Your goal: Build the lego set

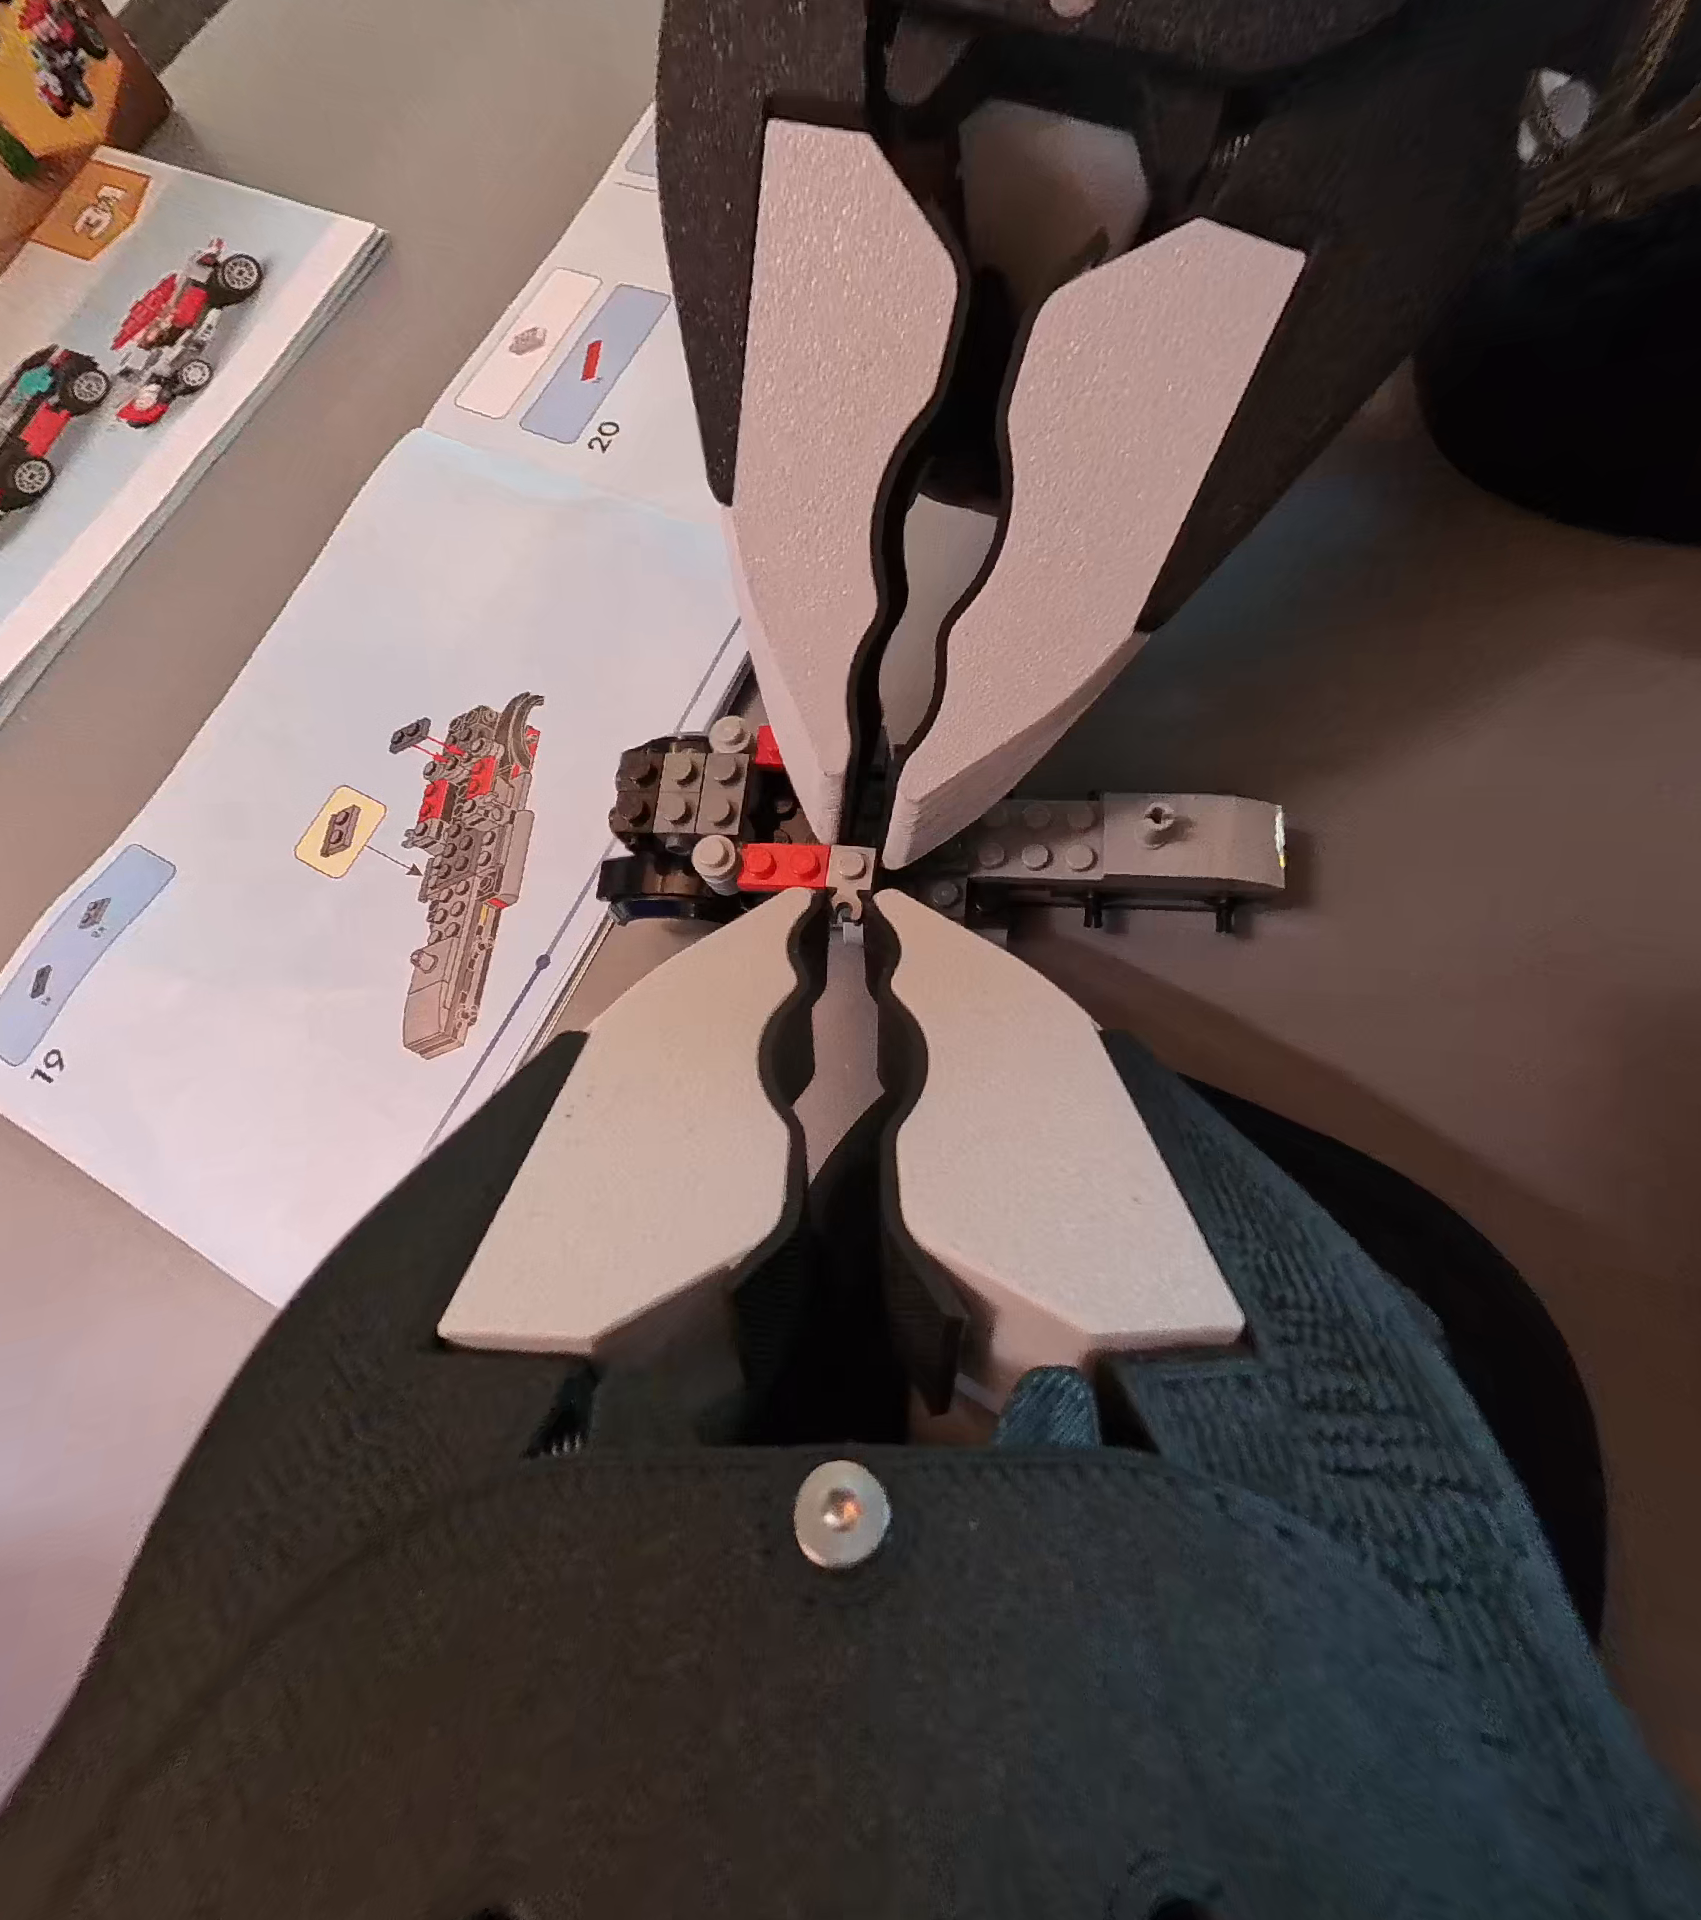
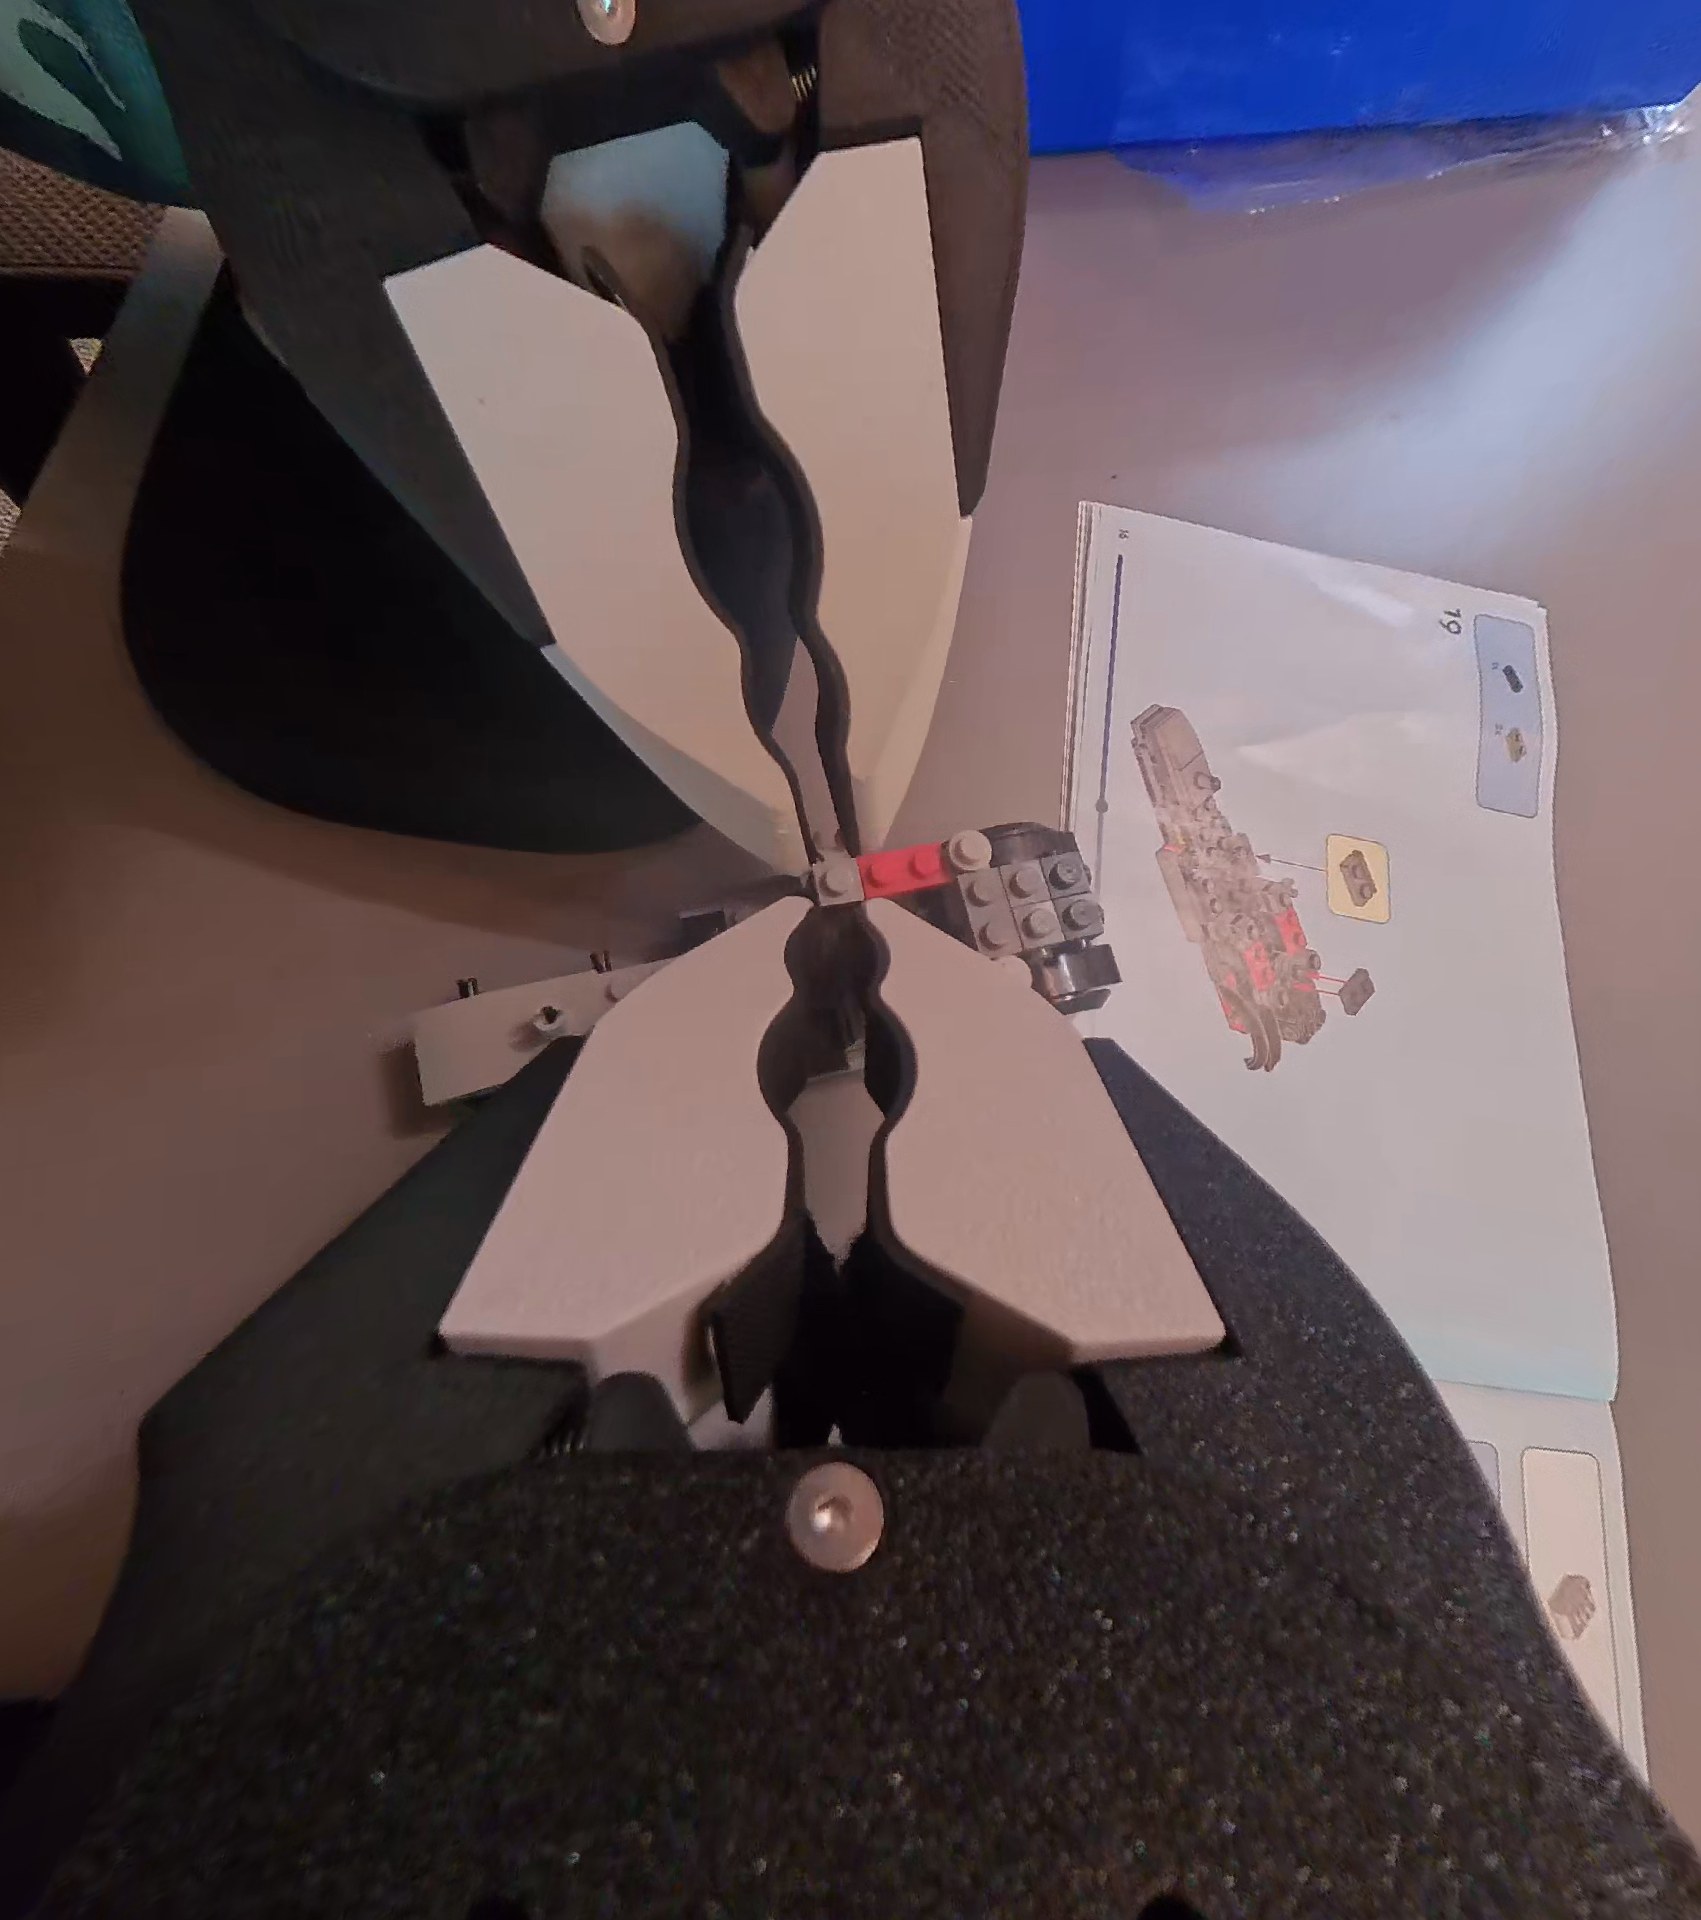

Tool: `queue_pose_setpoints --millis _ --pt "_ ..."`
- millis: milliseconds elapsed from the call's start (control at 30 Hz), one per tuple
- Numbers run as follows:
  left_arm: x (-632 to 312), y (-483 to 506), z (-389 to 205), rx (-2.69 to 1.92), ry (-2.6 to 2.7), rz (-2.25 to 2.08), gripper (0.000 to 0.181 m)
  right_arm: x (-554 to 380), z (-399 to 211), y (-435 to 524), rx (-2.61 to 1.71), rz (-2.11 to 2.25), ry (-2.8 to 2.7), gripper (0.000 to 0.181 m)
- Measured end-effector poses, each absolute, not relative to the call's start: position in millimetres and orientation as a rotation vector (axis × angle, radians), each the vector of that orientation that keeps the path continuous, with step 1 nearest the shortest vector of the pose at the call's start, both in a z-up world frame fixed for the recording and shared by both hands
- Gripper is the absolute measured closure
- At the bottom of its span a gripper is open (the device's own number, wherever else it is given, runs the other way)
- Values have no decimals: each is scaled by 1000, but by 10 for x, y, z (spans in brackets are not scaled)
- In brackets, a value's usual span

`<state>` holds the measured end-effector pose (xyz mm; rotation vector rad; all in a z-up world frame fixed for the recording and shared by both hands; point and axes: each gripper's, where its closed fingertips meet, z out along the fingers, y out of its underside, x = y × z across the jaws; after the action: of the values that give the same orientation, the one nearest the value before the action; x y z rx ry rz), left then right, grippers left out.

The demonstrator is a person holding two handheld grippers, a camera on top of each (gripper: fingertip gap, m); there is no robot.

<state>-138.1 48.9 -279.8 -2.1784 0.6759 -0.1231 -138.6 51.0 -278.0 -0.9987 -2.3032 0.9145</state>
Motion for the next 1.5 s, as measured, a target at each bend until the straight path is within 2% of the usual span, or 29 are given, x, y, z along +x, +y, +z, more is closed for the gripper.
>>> queue_pose_setpoints --millis 333,433,467,533,567,633,733,967,1500 --pt "-1407 509 -2811 -2220 618 -151 175 -1374 -2783 509 -985 920 -2324 175" --pt "-1416 515 -2800 -2222 608 -162 175 -1309 -2707 518 -940 995 -2332 161" --pt "-1416 515 -2801 -2220 609 -161 175 -1318 -2655 556 -929 1029 -2309 150" --pt "-1416 512 -2802 -2219 612 -155 175 -1385 -2577 649 -929 1115 -2264 118" --pt "-1416 512 -2802 -2219 612 -153 174 -1426 -2575 692 -935 1157 -2267 112" --pt "-1422 513 -2808 -2224 609 -139 169 -1518 -2605 743 -958 1221 -2299 116" --pt "-1425 501 -2836 -2244 607 -117 165 -1577 -2670 694 -935 1267 -2386 134" --pt "-1401 514 -2782 -2240 526 -152 160 -1662 -2796 755 -931 1015 -2491 153" --pt "-1421 530 -2789 -2263 372 -147 169 -1627 -2804 794 -1121 847 -2439 154"
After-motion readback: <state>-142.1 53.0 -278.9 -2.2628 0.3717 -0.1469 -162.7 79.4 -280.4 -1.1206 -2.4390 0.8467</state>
